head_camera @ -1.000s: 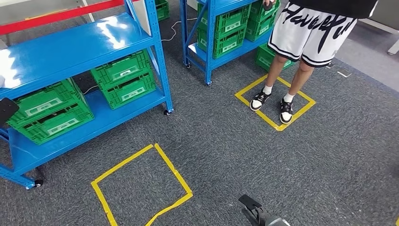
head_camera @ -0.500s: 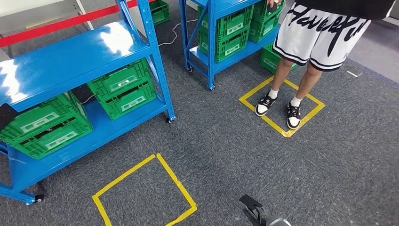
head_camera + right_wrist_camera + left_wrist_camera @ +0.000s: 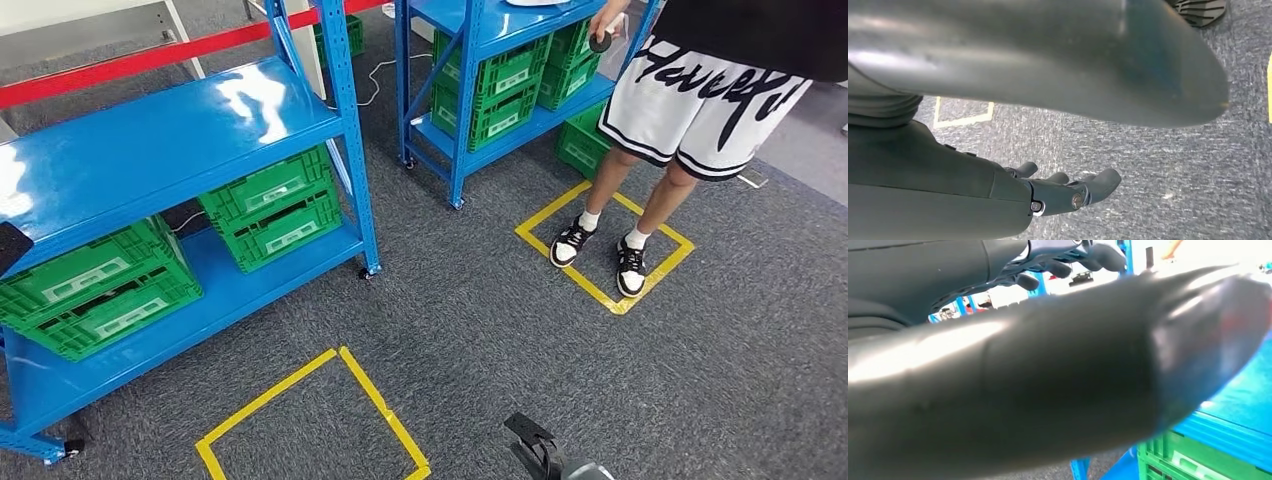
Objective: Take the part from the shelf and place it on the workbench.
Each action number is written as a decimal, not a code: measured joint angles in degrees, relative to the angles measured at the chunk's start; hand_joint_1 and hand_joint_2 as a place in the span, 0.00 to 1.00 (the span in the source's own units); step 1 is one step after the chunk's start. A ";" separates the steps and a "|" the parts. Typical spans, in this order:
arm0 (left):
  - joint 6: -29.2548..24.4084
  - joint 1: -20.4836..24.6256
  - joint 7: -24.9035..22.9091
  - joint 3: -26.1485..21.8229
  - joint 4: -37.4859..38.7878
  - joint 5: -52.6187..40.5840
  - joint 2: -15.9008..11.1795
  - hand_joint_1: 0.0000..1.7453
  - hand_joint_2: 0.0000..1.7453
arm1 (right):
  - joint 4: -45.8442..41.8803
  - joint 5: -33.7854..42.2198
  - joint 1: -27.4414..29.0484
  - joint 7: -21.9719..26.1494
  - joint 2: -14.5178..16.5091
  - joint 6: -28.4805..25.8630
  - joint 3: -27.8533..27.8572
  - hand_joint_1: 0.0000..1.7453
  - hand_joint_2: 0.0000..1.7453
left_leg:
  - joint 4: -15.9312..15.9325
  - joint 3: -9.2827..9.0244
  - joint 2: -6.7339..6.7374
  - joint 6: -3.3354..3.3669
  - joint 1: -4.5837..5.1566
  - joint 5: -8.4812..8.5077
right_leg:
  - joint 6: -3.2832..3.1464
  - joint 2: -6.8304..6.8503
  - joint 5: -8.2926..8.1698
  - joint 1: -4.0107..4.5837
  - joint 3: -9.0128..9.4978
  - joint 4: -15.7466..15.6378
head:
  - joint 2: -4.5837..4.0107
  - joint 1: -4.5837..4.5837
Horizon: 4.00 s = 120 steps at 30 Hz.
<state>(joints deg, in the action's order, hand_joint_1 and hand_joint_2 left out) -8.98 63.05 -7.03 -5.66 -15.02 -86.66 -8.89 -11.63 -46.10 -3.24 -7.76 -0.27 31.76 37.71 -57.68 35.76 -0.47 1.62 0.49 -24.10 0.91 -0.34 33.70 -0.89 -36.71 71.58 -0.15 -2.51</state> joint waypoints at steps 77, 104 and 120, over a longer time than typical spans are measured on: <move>0.90 -0.96 -0.64 0.22 0.02 -1.09 0.62 0.00 0.00 | 0.17 1.74 0.14 3.64 0.58 0.55 2.46 0.00 0.00 | -14.96 2.73 -0.17 -3.91 -0.42 -9.09 | -3.44 0.31 -7.37 -0.15 2.14 -12.75 | 0.00 0.41; 0.57 -1.66 0.56 0.67 0.29 0.36 0.51 0.00 0.00 | 0.15 1.17 -0.02 3.23 0.75 0.63 3.18 0.00 0.00 | -1.48 1.63 -2.03 -1.37 0.28 0.24 | -1.74 0.03 -6.05 0.45 1.20 -11.08 | 0.00 -0.16; 1.02 -1.68 4.26 0.54 0.60 3.37 -0.15 0.00 0.50 | 0.15 0.50 0.01 3.25 1.17 0.61 3.18 0.00 0.00 | -0.91 1.31 -1.79 -2.15 0.23 0.46 | -2.11 -0.18 -6.02 0.38 1.27 -11.17 | 0.00 -0.18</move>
<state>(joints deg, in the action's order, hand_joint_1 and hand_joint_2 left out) -7.97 61.37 -2.77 -5.12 -14.42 -83.29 -9.04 -11.47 -45.59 -3.23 -4.51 0.90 32.37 40.89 -58.59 37.07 -2.26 -0.52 0.72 -23.64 -1.21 -0.52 27.68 -0.51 -35.44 60.41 -0.15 -2.69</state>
